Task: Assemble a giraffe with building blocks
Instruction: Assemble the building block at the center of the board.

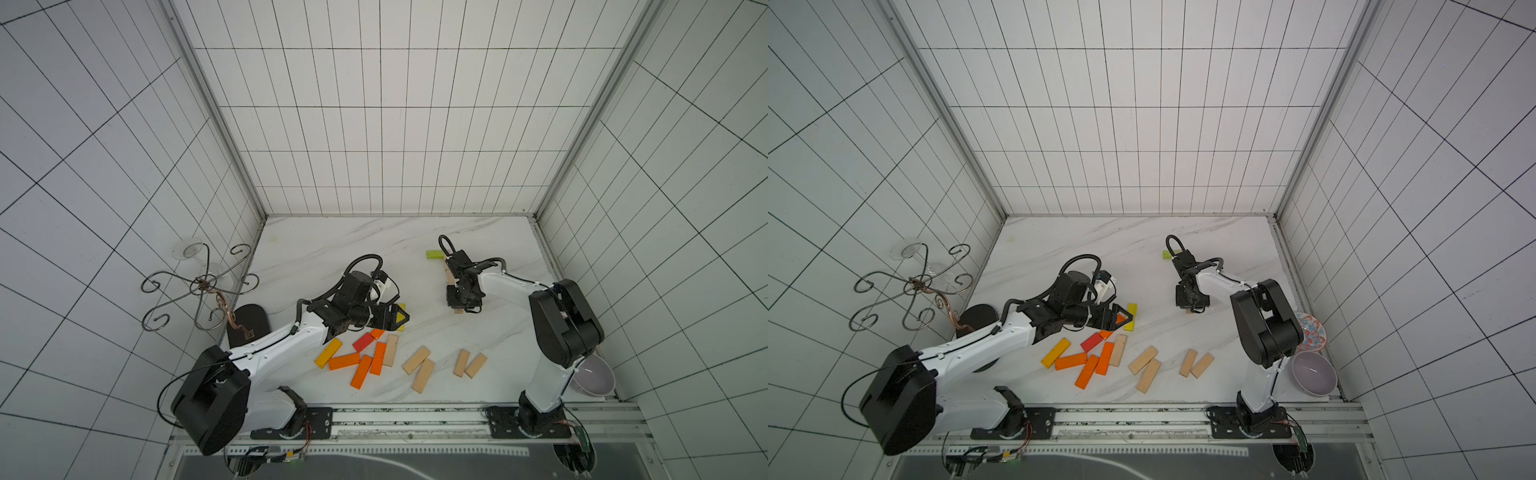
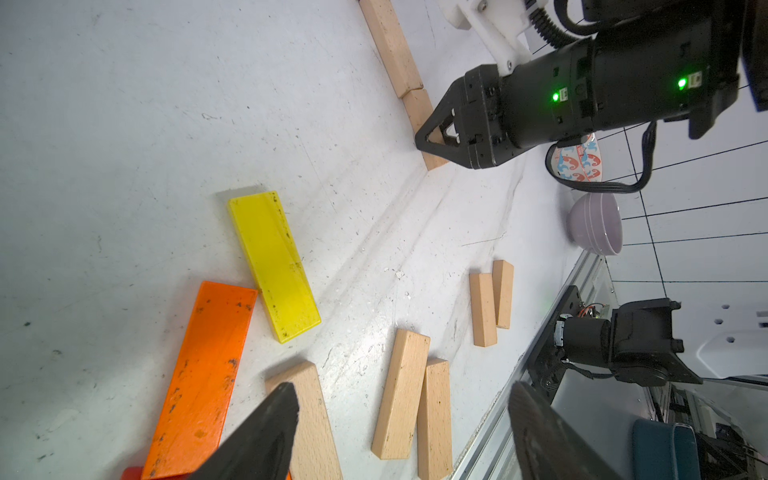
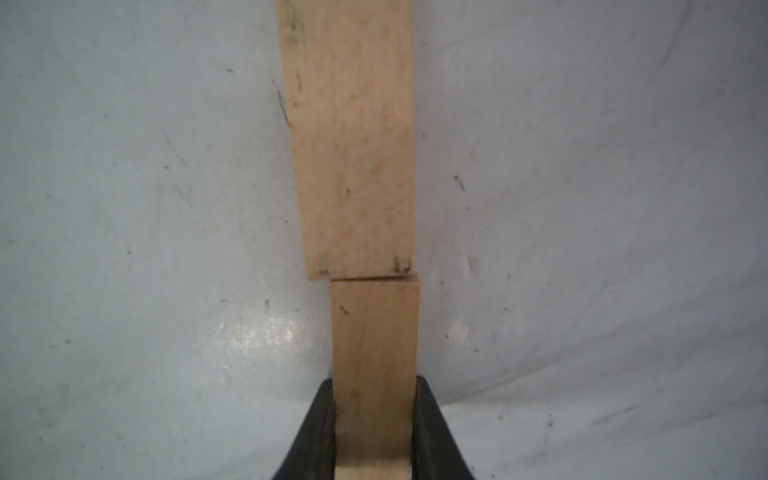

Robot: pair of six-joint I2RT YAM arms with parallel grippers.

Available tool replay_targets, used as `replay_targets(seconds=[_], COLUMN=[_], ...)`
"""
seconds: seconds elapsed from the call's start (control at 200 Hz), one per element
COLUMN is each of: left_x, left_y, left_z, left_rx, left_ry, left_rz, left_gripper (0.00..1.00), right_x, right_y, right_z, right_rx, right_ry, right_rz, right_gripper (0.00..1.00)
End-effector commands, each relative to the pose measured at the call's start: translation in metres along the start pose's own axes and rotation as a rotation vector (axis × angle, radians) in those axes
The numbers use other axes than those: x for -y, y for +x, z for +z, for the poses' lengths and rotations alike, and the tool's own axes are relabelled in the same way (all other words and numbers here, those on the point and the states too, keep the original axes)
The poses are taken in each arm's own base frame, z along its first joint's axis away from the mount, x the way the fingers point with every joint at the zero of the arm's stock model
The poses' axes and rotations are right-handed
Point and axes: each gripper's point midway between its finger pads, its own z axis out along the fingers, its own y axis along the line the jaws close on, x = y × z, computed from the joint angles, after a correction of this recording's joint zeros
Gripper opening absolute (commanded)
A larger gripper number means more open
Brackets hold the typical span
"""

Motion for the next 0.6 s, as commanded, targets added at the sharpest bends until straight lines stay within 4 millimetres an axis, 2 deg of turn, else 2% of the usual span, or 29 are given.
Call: replay_targets(seconds=[0.0, 0.385, 0.595], left_x=[0.009, 0.010, 0.012], left_y=[-0.015, -0.015, -0.016], left_z=[-0.006, -0.008, -0.013], left_rx=[0.044, 0.043, 0.048], left_ry=[0.013, 0.011, 0.007], left_rz=[0.031, 0.035, 0.041], left_gripper=[0.79, 0.79, 0.79], right_x=[0.004, 0.005, 0.003], right_y=[0.010, 0.005, -0.011], right_z=[0.017, 0.010, -0.013], right_rx=[-0.071, -0.055, -0.001], right_ry=[0.017, 0.025, 0.018], right_rz=[-0.012, -0.006, 0.016], right_gripper=[0.25, 0.42, 0.53])
